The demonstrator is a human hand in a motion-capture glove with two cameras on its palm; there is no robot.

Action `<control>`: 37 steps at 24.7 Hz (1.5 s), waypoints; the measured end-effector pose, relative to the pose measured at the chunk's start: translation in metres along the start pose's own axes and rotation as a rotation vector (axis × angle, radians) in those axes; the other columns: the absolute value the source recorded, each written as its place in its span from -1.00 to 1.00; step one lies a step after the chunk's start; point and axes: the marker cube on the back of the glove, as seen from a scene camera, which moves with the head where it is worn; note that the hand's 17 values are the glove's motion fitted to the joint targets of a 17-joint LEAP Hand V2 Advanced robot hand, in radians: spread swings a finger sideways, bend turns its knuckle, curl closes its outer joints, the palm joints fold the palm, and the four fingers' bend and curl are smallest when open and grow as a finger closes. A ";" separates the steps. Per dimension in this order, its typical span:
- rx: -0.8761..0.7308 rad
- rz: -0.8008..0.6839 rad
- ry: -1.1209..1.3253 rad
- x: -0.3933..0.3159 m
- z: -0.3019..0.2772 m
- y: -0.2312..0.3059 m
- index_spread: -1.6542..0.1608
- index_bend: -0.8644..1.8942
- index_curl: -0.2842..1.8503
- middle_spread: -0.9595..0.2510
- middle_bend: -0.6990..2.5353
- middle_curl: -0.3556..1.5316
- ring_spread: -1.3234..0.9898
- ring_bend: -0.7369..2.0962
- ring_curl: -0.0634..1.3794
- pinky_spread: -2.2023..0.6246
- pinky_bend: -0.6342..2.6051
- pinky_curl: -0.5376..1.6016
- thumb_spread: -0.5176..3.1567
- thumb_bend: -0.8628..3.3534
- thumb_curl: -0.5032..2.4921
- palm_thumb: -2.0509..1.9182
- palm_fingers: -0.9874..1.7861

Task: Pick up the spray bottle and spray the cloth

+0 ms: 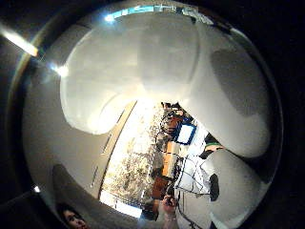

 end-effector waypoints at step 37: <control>-0.799 0.037 0.120 -0.076 0.011 0.043 0.63 -0.10 -0.21 0.46 -0.36 -0.13 0.08 -0.23 -0.36 0.77 -0.52 -0.32 -0.57 -0.61 -0.19 0.54 0.50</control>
